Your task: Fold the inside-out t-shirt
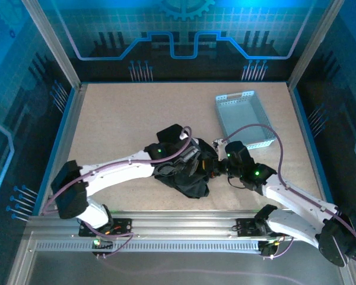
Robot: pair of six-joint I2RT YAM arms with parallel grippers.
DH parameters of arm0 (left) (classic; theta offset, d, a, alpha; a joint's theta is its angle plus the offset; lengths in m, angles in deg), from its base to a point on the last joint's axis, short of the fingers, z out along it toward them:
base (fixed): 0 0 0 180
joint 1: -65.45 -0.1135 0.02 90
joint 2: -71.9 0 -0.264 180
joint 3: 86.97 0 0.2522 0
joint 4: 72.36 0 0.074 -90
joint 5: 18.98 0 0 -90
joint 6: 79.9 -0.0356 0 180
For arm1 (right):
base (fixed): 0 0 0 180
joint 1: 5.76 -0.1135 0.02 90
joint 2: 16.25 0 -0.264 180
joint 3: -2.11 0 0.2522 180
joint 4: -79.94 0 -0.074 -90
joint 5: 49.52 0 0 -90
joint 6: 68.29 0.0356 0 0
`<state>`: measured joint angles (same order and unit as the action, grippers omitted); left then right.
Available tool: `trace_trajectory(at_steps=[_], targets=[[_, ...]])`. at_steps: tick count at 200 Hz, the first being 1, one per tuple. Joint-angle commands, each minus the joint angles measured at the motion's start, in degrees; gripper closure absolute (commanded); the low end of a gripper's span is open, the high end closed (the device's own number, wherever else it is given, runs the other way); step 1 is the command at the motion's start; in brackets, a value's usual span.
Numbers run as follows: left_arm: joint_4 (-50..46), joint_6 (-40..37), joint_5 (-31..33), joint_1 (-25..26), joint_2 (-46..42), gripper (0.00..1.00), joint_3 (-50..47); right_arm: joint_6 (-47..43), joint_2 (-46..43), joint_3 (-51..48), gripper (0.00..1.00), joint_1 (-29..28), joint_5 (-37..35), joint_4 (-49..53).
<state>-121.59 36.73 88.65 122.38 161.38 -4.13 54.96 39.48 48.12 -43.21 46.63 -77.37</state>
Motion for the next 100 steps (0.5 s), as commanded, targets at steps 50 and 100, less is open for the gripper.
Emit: trace_trajectory(at_steps=[50,100], targets=[[-7.36,1.08,9.14,0.64,7.23,0.5,6.04,-0.12,-2.2,1.35,1.0,-0.87,-1.14,-0.38],[-7.99,3.41,11.38,-0.5,10.32,0.52,6.95,-0.55,-3.33,1.33,1.0,-1.81,-1.86,-0.19]])
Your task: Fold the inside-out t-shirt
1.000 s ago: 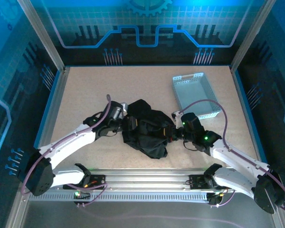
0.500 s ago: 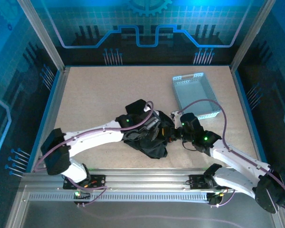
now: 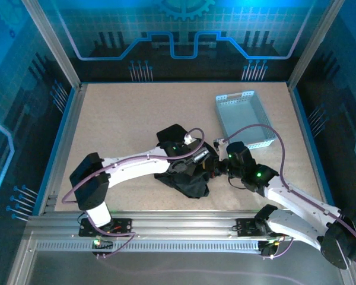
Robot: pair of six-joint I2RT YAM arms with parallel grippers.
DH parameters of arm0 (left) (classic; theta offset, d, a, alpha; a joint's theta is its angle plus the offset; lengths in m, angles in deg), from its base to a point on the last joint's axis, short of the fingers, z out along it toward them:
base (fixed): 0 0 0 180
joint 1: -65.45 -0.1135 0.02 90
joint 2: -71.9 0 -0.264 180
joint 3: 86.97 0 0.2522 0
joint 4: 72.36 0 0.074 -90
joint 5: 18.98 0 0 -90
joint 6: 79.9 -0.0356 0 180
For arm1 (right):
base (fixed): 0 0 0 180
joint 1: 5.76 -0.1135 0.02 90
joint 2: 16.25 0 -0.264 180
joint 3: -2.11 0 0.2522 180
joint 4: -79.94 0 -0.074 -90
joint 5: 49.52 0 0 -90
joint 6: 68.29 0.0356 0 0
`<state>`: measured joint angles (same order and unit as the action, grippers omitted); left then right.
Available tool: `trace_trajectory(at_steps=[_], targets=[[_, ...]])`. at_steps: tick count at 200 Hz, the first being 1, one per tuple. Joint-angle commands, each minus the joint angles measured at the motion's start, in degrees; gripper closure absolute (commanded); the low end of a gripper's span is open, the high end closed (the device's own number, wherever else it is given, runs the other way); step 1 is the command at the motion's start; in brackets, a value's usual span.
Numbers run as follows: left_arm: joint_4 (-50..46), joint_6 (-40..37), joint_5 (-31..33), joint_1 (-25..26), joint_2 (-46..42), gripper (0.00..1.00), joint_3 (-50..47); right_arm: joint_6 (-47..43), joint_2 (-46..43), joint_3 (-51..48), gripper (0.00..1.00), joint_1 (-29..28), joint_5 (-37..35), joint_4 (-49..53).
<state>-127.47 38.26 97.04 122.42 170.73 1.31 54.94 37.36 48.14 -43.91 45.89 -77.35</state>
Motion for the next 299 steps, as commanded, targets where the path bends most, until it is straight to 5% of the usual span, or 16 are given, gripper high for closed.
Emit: trace_trajectory(at_steps=[1,45,83,157,199,254,299], targets=[[-2.09,1.89,3.07,-0.54,0.9,0.52,1.55,-0.54,-1.17,1.31,1.0,-1.12,-1.15,-0.14],[0.57,2.89,3.8,-0.98,-4.11,0.83,-1.41,-1.82,1.08,1.49,1.0,-2.5,-5.7,1.91],[8.81,2.71,-0.61,-3.01,-15.04,0.99,-9.52,-3.16,3.82,2.25,1.0,-3.83,-8.26,2.39],[26.92,5.48,-22.47,-12.95,-35.61,1.0,-23.63,-7.62,5.14,4.3,1.0,-5.42,-10.56,3.52],[36.75,8.74,-35.26,-19.61,-43.48,1.0,-29.28,-10.99,-1.17,3.98,1.0,-5.96,-7.56,2.39],[24.35,4.76,-27.45,-20.54,-38.92,1.0,-23.12,-8.84,-9.92,7.12,1.0,-5.63,-0.39,0.61],[26.79,5.56,-29.09,-20.4,-36.23,1.0,-19.74,-8.42,-10.17,10.28,0.99,-3.6,-11.41,9.79]])
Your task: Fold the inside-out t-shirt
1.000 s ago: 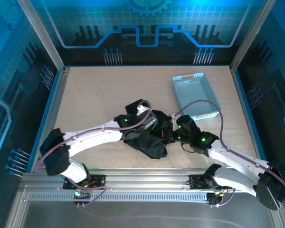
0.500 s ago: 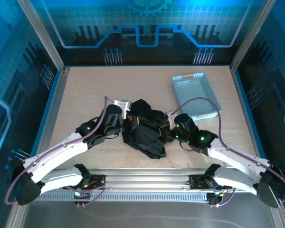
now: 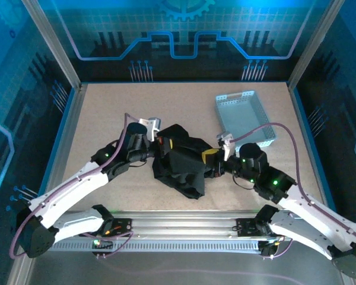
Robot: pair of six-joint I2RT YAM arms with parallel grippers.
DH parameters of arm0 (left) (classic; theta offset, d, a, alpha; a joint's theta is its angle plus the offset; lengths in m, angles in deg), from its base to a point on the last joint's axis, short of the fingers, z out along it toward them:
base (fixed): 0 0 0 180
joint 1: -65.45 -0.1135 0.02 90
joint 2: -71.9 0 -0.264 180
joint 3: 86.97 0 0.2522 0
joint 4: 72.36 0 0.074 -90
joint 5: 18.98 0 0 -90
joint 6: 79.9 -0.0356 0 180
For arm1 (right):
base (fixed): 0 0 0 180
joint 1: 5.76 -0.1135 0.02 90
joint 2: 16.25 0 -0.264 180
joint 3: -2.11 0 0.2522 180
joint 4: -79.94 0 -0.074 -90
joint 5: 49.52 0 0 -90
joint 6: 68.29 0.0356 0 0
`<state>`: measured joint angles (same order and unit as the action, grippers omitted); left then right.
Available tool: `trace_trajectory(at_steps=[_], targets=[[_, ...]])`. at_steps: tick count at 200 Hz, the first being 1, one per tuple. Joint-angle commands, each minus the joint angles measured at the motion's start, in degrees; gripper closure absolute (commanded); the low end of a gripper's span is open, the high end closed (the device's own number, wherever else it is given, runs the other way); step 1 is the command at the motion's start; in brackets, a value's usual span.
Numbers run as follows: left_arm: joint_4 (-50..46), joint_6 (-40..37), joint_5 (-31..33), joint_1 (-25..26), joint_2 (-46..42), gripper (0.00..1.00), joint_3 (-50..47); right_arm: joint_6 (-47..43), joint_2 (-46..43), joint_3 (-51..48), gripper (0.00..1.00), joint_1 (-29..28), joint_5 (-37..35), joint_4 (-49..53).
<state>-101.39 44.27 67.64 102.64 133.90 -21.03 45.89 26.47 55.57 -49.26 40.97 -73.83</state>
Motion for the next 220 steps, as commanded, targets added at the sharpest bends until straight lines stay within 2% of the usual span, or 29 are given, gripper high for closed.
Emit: trace_trajectory(at_steps=[1,25,34,49,61,73,94,125,154,162,174,189,203,220], targets=[[0.92,-0.44,0.22,-0.58,0.64,1.0,2.68,0.57,0.93,2.84,0.98,1.76,-6.52,6.39],[2.58,-2.34,0.64,3.11,3.01,1.0,5.72,-1.13,3.84,3.01,0.86,1.93,-5.06,7.52],[2.46,-4.01,2.35,5.81,4.13,1.0,7.15,-2.51,4.33,3.3,0.75,1.93,-2.86,7.15],[1.76,-6.25,5.03,9.6,5.79,1.0,9.6,-4.19,4.06,4.3,0.48,1.81,0.0,6.77],[2.5,-6.29,5.21,10.68,6.43,1.0,10.04,-5.12,3.1,4.57,0.36,1.61,2.24,5.4],[3.62,-5.64,4.52,10.87,6.91,1.0,9.97,-6.0,2.72,5.02,0.29,1.2,4.09,4.56],[5.35,-5.08,2.76,11.45,7.69,1.0,10.0,-6.01,4.48,6.28,0.25,0.36,3.91,4.93],[8.25,-3.44,-0.96,11.99,8.61,1.0,9.75,-5.42,8.08,6.66,0.27,-1.55,1.09,3.33],[9.99,-2.15,-3.22,12.38,9.71,0.99,10.05,-4.32,12.17,7.35,0.32,-2.73,4.15,-0.41],[10.45,-1.78,-3.64,12.38,9.81,0.98,9.96,-4.53,13.15,7.79,0.38,-3.14,3.63,-0.24],[10.69,-1.4,-3.74,12.36,9.72,0.95,9.95,-4.91,13.87,8.6,0.57,-3.7,1.05,1.5],[9.64,-1.64,-2.75,12.38,9.01,0.87,9.8,-5.15,12.86,8.75,0.78,-3.88,-4.67,5.0],[8.6,-1.72,-0.72,11.65,7.34,0.73,8.68,-6.13,10.49,7.89,0.88,-3.85,-10.24,8.42],[6.42,-1.28,-0.27,8.49,4.73,0.58,7.23,-7.04,8.46,7.2,0.99,-3.69,-15.99,13.85]])
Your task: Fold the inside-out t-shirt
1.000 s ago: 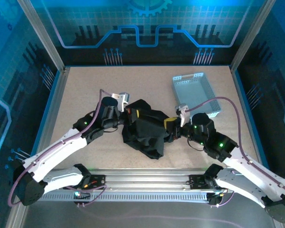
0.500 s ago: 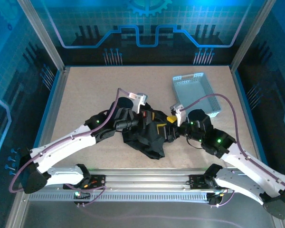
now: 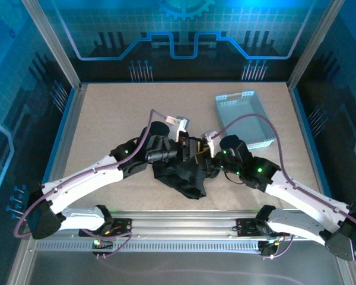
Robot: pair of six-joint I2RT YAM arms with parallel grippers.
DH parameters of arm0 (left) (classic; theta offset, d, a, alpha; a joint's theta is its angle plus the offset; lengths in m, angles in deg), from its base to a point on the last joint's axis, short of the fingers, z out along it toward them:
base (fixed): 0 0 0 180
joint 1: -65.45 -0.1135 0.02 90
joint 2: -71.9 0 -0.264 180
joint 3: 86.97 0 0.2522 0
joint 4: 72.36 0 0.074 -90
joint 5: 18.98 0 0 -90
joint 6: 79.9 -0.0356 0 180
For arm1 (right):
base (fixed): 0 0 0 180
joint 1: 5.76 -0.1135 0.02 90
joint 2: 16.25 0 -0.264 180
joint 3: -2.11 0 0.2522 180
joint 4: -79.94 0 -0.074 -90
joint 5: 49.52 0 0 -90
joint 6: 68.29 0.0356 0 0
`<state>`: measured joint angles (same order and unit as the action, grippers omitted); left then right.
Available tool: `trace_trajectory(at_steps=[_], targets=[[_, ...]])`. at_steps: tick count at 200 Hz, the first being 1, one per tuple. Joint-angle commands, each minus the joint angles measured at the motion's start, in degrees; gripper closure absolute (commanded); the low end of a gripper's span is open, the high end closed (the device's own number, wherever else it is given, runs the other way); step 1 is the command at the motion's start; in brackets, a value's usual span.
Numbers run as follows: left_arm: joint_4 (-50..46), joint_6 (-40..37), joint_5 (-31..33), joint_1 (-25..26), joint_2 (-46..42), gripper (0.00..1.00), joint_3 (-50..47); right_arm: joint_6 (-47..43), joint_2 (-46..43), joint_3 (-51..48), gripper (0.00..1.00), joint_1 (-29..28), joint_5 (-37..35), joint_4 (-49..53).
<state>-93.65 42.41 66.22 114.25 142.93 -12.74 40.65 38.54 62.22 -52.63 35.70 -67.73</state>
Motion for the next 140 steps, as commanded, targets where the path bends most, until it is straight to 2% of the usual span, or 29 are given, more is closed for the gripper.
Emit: trace_trajectory(at_steps=[1,12,36,67,109,140], targets=[[-1.46,0.57,1.17,-3.33,-4.48,0.56,-1.14,-1.8,-3.7,0.53,0.99,-0.32,-11.02,8.04],[-3.11,0.61,2.75,-5.57,-6.65,0.47,-2.38,-1.51,-4.89,0.16,1.0,-0.19,-14.59,11.33],[-9.23,1.92,5.72,-12.93,-9.91,0.38,-4.89,4.15,-9.16,-2.29,1.0,1.22,-22.89,16.46],[-19.64,5.01,9.16,-21.54,-6.74,0.32,-7.03,15.72,-15.21,-7.11,1.0,9.58,-25.54,22.03],[-20.25,8.37,8.67,-23.6,1.8,0.3,-11.64,27.54,-22.52,-12.22,1.0,21.18,-23.42,27.81],[-19.17,10.19,7.8,-23.58,4.61,0.3,-14.4,29.91,-23.52,-14.06,1.0,28.67,-18.3,28.65]])
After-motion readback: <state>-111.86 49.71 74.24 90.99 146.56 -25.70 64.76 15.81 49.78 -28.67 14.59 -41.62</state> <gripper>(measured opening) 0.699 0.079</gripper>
